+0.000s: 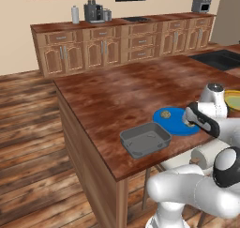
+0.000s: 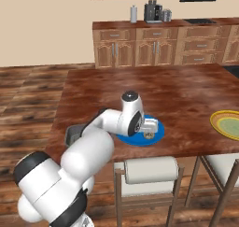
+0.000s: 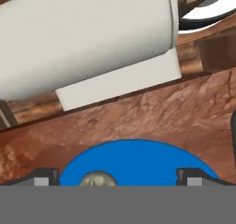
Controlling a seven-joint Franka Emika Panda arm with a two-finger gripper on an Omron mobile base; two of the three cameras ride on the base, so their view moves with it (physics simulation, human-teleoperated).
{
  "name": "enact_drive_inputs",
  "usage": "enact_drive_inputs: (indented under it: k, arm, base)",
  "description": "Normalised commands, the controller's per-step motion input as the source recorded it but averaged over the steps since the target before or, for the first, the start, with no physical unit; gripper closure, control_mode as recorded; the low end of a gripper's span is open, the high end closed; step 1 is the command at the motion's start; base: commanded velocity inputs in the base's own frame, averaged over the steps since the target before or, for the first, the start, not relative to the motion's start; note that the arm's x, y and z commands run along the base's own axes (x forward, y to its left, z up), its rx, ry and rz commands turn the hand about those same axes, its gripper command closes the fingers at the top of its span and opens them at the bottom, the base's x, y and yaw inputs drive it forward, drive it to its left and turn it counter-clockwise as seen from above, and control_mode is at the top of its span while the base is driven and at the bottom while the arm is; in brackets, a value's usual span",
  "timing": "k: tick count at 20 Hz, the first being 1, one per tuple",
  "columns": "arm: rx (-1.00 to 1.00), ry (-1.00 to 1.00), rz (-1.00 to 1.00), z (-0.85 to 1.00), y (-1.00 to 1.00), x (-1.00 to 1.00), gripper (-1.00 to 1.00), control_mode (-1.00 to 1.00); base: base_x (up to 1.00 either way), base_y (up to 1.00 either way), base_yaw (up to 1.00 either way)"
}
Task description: Place two dumplings into each of the tupperware containers and then place the containers in the fridge.
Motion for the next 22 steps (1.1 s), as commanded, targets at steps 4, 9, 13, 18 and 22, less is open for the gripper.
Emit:
enact_drive_inputs:
  k: [4,9,13,18,22]
  arm:
    - [0.0,0.01,0.07,-0.15,-0.1,0.54,-1.0,-1.0]
    - [0.0,0.0,0.02,-0.11,-0.17,0.54,-1.0,-1.0]
    - [0.0,0.0,0.0,-0.19,-0.25,0.38,-1.0,-1.0]
    - [-0.01,0.0,0.0,-0.32,-0.09,0.26,-1.0,-1.0]
    - [-0.03,0.0,0.0,-0.29,-0.04,0.12,-1.0,-1.0]
  base:
    - [0.0,0.0,0.0]
    - [0.0,0.0,0.0]
    - [0.0,0.0,0.0]
    - [0.0,0.0,0.0]
    - [0.0,0.0,0.0]
